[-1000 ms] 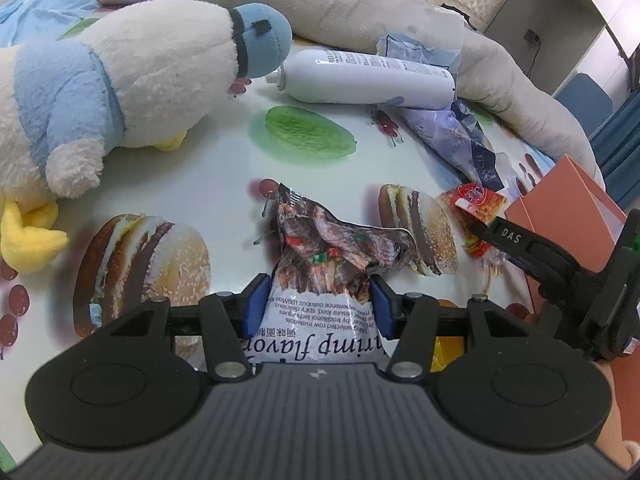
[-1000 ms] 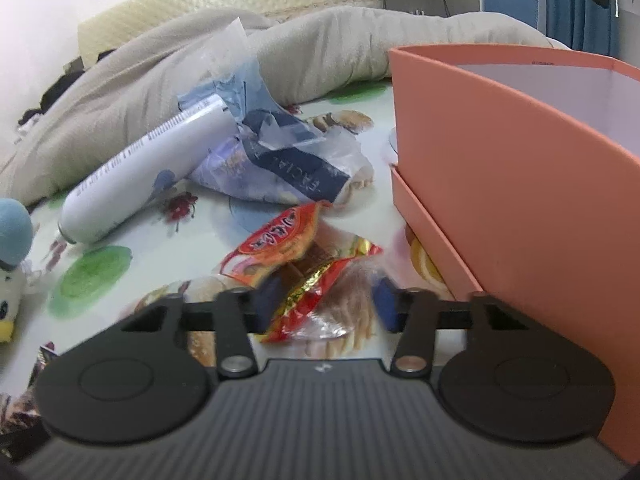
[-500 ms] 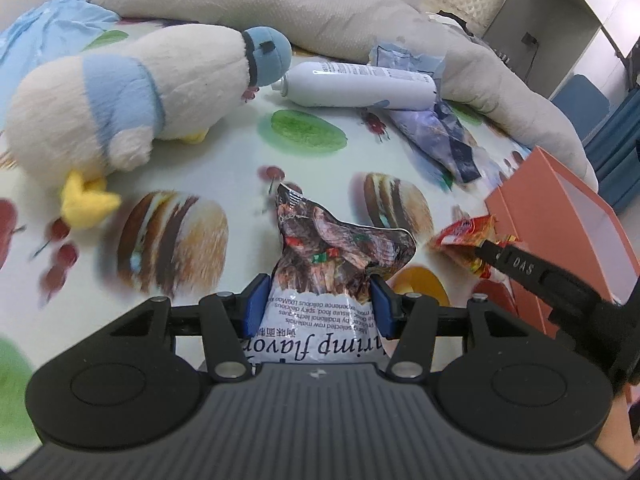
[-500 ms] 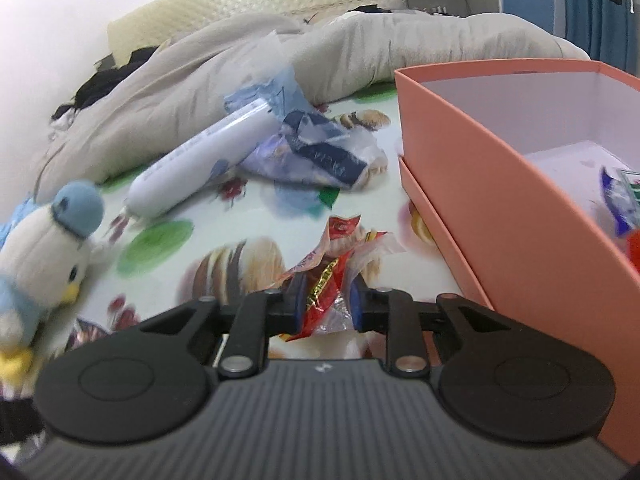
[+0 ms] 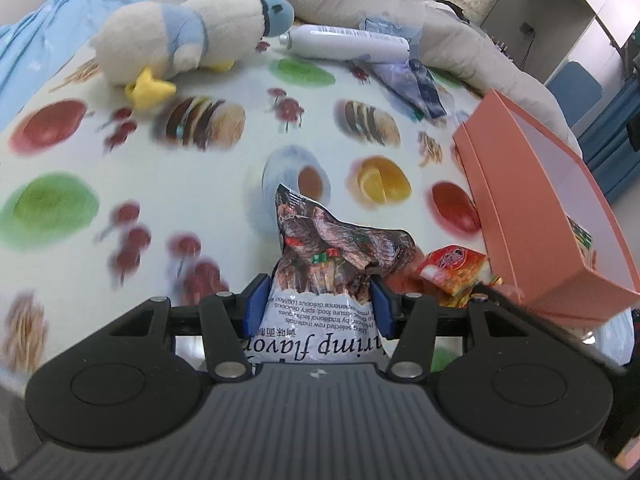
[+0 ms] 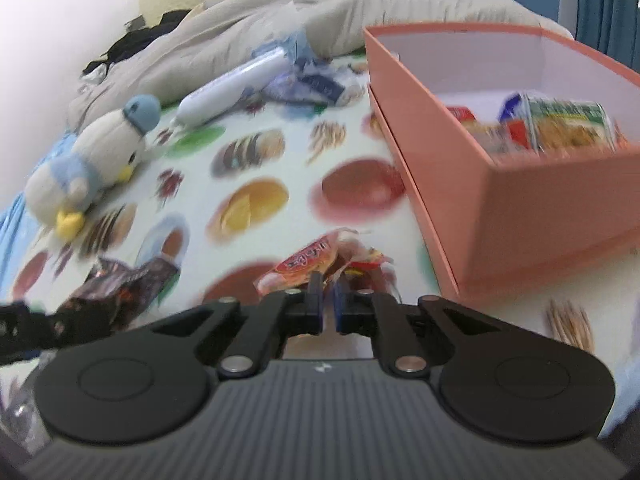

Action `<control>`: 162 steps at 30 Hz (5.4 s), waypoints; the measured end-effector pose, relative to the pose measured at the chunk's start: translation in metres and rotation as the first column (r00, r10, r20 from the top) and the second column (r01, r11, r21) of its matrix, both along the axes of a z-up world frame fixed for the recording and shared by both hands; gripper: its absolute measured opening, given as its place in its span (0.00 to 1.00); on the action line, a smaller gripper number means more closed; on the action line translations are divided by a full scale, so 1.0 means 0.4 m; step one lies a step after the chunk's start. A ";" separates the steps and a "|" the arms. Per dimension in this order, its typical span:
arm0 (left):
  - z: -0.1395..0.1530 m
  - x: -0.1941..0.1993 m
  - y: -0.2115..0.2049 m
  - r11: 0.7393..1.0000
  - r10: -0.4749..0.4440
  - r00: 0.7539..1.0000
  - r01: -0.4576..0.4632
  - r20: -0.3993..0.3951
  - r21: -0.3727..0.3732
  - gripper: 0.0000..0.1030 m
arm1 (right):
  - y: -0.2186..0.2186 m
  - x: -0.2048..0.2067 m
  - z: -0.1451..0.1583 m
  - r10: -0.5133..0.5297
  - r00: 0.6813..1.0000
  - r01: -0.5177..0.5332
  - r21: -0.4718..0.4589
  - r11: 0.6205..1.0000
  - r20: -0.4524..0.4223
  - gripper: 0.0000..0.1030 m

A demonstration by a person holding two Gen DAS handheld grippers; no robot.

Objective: Organize snacks

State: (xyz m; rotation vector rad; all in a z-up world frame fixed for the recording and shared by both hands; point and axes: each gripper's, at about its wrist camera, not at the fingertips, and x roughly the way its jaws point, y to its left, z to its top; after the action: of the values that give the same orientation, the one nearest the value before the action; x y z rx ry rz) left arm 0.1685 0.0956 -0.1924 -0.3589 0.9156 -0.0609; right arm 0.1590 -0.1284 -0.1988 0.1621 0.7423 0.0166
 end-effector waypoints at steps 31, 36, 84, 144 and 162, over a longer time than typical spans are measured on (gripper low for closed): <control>-0.017 -0.096 -0.004 0.998 0.048 0.999 -0.049 -0.007 -0.035 0.57 | 0.014 -0.056 0.046 0.483 0.870 -0.493 -0.167 0.854 -0.099 0.81; -0.035 -0.095 0.001 0.998 0.058 0.998 -0.058 -0.019 -0.032 0.57 | 0.060 0.007 0.012 0.571 0.809 -0.587 -0.216 0.780 -0.137 0.81; 0.217 -0.167 -0.111 1.000 -0.006 0.992 0.003 0.130 0.017 0.57 | -0.072 -0.128 0.246 0.390 0.916 -0.378 -0.126 0.917 0.091 0.42; 0.210 0.424 -0.694 0.904 -0.426 0.891 0.427 0.158 0.027 0.57 | -0.536 0.211 0.225 0.033 0.997 -0.030 -0.047 0.998 0.072 0.44; 0.336 0.318 -0.635 0.912 -0.408 0.886 0.408 0.223 0.047 0.83 | -0.536 0.116 0.321 -0.029 0.992 0.034 -0.036 0.999 0.126 0.70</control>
State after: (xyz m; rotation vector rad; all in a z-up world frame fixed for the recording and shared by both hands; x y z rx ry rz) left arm 0.2959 -0.1583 -0.0581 -0.1493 0.7489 -0.4829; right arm 0.2053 -0.3430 -0.0704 0.1347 0.6138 -0.0173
